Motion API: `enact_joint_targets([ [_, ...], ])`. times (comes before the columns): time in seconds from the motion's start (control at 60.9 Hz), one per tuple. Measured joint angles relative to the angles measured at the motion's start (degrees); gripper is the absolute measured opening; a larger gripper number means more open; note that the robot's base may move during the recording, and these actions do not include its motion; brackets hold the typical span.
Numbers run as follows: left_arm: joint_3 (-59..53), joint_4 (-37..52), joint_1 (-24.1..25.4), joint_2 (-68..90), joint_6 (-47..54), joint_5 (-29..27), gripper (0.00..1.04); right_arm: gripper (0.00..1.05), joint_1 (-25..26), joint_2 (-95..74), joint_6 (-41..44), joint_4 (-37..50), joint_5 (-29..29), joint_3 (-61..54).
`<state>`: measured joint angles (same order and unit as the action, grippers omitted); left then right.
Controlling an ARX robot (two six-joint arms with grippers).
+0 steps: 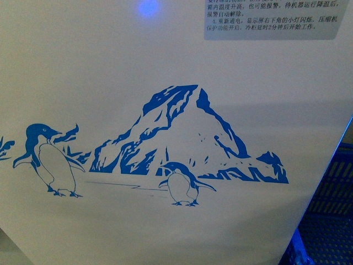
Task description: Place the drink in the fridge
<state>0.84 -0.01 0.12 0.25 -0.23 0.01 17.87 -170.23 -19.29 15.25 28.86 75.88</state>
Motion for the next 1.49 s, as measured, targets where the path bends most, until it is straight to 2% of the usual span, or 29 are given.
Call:
enact_joint_targets([
  [0.066, 0.00, 0.00, 0.00, 0.00, 0.00, -0.02, 0.97, 0.86, 0.00, 0.00, -0.31, -0.11, -1.01, 0.09],
  [0.328, 0.00, 0.00, 0.00, 0.00, 0.00, -0.02, 0.97, 0.65, -0.02, 0.46, 0.37, 0.00, -3.13, -0.26],
  [0.427, 0.00, 0.00, 0.00, 0.00, 0.00, -0.02, 0.97, 0.57, -0.17, 2.23, 0.42, 0.26, -5.51, -2.32],
  [0.64, 0.00, 0.00, 0.00, 0.00, 0.00, -0.02, 0.97, 0.46, -2.03, 9.88, -0.74, 1.29, -11.76, -8.96],
  [0.886, 0.00, 0.00, 0.00, 0.00, 0.00, -0.02, 0.97, 0.44, -5.25, 37.16, -1.14, 4.07, -19.32, -20.94],
  [1.132, 0.00, 0.00, 0.00, 0.00, 0.00, -0.02, 0.97, 0.44, -5.95, 67.49, 3.50, 4.55, -22.27, -32.41],
  [1.296, 0.00, 0.00, 0.00, 0.00, 0.00, -0.02, 0.97, 0.44, -6.97, 96.96, 6.78, -2.21, -24.85, -36.87],
  [1.493, 0.00, 0.00, 0.00, 0.00, 0.00, 0.00, 0.97, 0.44, -9.07, 115.45, 8.46, -8.37, -23.56, -37.73],
])
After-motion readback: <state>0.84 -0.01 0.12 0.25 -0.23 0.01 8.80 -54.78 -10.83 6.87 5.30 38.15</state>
